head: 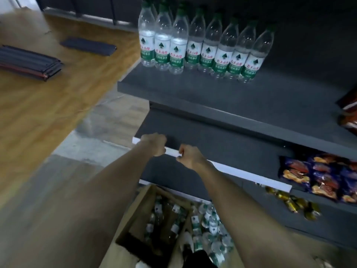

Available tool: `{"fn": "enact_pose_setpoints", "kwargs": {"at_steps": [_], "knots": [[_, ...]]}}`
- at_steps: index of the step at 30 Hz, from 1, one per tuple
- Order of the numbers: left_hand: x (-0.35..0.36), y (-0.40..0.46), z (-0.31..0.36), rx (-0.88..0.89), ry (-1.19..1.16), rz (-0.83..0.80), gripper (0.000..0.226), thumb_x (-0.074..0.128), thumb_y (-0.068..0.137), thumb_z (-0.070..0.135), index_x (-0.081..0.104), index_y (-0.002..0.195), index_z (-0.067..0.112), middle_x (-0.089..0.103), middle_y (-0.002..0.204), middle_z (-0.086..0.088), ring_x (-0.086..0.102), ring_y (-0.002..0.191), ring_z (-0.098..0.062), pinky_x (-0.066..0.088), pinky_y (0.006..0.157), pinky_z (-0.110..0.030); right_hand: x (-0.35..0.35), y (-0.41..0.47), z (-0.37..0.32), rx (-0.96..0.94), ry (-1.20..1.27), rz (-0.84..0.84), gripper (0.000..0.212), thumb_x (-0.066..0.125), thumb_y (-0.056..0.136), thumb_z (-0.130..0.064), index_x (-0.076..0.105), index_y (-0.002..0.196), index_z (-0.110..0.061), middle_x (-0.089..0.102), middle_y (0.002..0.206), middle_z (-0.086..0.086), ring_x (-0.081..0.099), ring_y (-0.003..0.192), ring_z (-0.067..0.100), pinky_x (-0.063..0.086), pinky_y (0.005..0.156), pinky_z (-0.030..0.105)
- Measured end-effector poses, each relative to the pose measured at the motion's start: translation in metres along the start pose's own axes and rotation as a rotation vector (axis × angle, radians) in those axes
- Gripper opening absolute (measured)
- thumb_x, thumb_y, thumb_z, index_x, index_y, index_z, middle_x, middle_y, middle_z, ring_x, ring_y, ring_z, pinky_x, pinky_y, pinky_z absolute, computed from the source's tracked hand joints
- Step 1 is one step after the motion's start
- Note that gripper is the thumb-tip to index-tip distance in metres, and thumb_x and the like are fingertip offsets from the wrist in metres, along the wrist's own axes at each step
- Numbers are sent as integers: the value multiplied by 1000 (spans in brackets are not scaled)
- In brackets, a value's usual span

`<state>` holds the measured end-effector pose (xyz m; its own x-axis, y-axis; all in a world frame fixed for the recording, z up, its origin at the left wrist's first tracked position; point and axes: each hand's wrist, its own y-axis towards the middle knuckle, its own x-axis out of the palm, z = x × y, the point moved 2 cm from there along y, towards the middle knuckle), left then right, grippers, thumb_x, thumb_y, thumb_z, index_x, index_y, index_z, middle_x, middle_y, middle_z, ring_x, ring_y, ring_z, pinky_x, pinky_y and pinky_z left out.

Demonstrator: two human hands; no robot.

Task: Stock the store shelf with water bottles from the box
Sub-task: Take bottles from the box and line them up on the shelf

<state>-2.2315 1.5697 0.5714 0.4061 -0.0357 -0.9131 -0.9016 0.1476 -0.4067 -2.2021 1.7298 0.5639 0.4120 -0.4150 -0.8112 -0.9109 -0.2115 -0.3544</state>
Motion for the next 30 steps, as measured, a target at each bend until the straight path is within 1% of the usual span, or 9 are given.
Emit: {"fn": "enact_pose_setpoints", "kwargs": {"at_steps": [2,5,8,11,13,15,19,24,30], "knots": [[34,2,-7,-31,-31,-46,20,53,92,28,61,107,16,65,110,-7,63,97,-28,49,77,-37,31,5,13,11,-34,-72,13,63,92,-23,52,91,-16,59,93,5,58,89,24,44,76,32],[94,4,-13,-120,-122,-157,35,54,94,30,56,127,18,60,125,-5,59,113,-29,45,83,-37,79,16,38,-1,-18,-177,25,60,92,-13,40,77,-16,40,71,-2,44,68,17,38,72,33],[169,5,-20,-261,-216,-214,40,55,89,27,60,128,19,61,128,-10,60,115,-31,50,94,-38,132,29,73,23,-25,-319,17,62,92,-14,46,88,-11,48,82,6,49,79,24,39,71,35],[235,-3,-15,-364,-319,-366,39,57,90,23,57,128,10,56,132,-15,56,116,-33,49,95,-39,189,41,108,32,-55,-455,12,61,90,-17,55,93,-7,59,91,17,60,88,33,48,73,42],[271,-5,-9,-402,-350,-405,40,58,92,25,55,131,13,55,131,-12,56,117,-32,49,85,-36,227,47,132,24,-81,-529,17,61,89,-19,57,103,-9,62,97,13,60,91,32,50,76,39],[306,-9,-2,-452,-363,-423,35,58,88,26,60,122,18,61,124,-9,60,111,-31,48,71,-34,260,53,152,23,-103,-588,16,63,89,-21,53,99,-13,58,91,6,57,88,28,45,70,33],[384,-3,9,-539,-472,-458,23,53,86,19,62,107,16,64,113,-7,62,105,-30,42,65,-33,324,67,188,32,-108,-641,19,63,93,-18,44,92,-15,44,79,-2,49,83,26,37,63,31],[482,10,16,-623,-586,-503,25,53,86,18,63,109,15,64,108,-6,63,98,-28,45,62,-34,412,84,216,20,-145,-684,21,66,91,-17,54,106,-9,60,105,11,59,96,32,52,78,36],[602,27,5,-689,-620,-519,29,54,91,15,58,120,19,62,101,-3,59,83,-18,46,55,-30,524,94,255,-2,-208,-747,28,67,91,-17,54,114,-8,55,121,17,58,106,37,50,85,38]]}}
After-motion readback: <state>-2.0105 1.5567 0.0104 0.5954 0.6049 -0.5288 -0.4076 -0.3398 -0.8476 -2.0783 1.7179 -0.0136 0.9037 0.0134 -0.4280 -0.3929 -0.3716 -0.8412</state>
